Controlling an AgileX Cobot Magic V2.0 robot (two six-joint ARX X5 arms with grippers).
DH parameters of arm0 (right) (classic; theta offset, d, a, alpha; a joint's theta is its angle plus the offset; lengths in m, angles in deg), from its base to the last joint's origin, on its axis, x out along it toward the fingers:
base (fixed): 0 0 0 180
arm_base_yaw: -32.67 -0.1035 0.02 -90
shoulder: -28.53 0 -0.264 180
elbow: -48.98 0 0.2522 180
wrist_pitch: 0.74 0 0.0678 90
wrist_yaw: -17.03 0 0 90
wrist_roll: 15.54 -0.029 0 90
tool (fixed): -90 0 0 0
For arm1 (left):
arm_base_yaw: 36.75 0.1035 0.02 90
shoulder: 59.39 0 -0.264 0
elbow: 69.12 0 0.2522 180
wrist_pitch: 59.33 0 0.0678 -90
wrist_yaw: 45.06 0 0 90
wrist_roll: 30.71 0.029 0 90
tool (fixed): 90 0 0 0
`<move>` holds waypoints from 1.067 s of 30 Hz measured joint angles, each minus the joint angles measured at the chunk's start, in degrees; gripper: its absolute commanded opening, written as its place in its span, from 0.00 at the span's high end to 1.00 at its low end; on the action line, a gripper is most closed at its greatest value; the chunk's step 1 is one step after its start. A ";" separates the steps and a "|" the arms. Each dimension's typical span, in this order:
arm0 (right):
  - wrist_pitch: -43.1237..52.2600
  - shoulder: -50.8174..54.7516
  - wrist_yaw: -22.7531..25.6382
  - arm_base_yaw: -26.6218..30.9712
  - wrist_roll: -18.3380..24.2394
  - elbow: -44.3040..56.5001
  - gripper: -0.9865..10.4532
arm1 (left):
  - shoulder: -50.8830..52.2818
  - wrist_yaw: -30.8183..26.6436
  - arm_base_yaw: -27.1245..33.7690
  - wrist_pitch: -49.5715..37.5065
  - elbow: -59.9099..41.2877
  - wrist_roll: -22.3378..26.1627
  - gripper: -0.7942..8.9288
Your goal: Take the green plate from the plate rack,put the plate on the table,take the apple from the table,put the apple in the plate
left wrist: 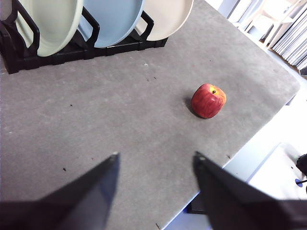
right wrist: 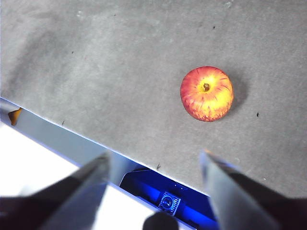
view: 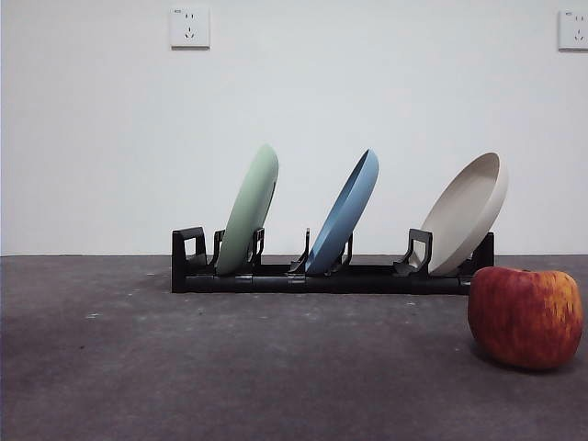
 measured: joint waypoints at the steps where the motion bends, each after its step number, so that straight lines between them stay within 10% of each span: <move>1: 0.00 0.00 0.00 0.00 -0.02 0.00 0.37 | 0.00 0.00 0.00 0.00 0.00 0.00 0.36; 18: 0.00 -0.02 0.04 0.00 -0.44 0.00 0.37 | -6.49 -0.04 -1.62 -7.56 3.80 -2.23 0.37; 32: 0.00 -0.02 0.04 0.00 -0.63 0.00 0.37 | -34.29 -9.33 -12.37 -19.74 23.10 -3.72 0.37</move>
